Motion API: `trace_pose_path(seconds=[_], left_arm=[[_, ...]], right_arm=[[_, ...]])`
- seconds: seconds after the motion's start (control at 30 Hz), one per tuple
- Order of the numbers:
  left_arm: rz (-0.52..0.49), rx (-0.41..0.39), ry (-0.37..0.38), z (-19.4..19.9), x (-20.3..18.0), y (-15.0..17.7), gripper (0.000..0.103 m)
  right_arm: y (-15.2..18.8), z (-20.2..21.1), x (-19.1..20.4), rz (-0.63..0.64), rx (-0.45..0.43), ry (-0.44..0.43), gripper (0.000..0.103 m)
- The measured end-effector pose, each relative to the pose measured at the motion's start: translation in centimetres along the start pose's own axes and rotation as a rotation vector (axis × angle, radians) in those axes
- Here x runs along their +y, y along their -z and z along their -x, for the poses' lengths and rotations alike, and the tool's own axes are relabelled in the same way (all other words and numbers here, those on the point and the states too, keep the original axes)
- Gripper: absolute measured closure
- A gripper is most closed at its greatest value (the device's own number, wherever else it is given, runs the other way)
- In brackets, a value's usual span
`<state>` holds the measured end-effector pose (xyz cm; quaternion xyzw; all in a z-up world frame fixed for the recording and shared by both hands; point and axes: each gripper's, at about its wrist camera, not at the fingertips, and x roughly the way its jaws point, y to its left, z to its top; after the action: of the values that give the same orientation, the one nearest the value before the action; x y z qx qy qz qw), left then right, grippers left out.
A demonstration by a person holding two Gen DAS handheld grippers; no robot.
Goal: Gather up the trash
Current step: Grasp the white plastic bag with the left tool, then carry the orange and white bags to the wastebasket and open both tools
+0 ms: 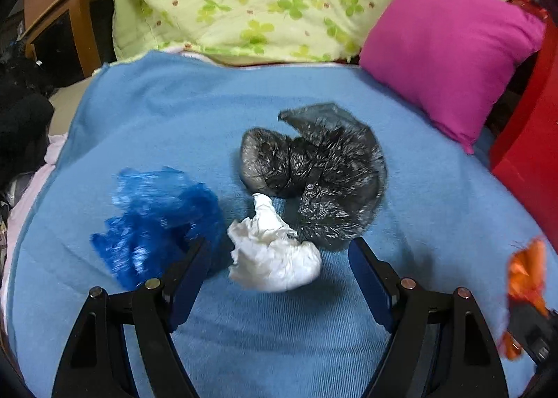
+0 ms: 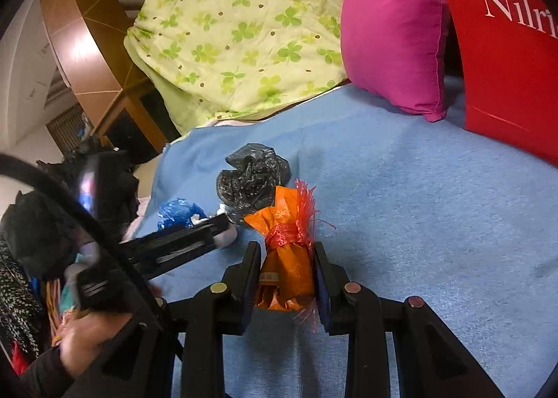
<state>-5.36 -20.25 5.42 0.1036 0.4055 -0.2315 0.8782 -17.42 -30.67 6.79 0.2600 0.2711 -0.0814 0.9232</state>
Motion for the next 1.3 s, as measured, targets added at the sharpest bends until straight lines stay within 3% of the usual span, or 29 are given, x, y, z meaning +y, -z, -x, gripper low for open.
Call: trace_pose_path(seconds=[0.03,0.07,0.1,0.2,0.43,0.73,1.3], left_arm=[[0.003,0.013,0.002,-0.5,0.1,0.0,0.028],[0.008,0.032,0.009,-1.0,0.3,0.0,0.056],[0.018,0.067,0.02,-1.4,0.6,0.2,0.062],[0.025,0.052,0.03,-0.2,1.2,0.7,0.063],[0.009,-0.017,0.059,6.6,2.5,4.1,0.063],[0.018,-0.049,0.076,11.9,2.8,8.6,0.063],[0.018,-0.109,0.092,18.5,0.5,10.8,0.063]], right_arm=[[0.0,0.2,-0.2,-0.005,-0.001,-0.006,0.072],[0.0,0.2,-0.2,-0.011,-0.003,-0.012,0.072],[0.0,0.3,-0.3,-0.016,-0.005,-0.015,0.072],[0.0,0.5,-0.4,-0.019,-0.012,-0.016,0.072],[0.7,1.7,0.4,0.016,-0.031,0.011,0.072],[3.4,7.0,0.2,-0.045,-0.034,0.031,0.072],[3.3,17.7,3.0,0.041,-0.147,0.065,0.072]])
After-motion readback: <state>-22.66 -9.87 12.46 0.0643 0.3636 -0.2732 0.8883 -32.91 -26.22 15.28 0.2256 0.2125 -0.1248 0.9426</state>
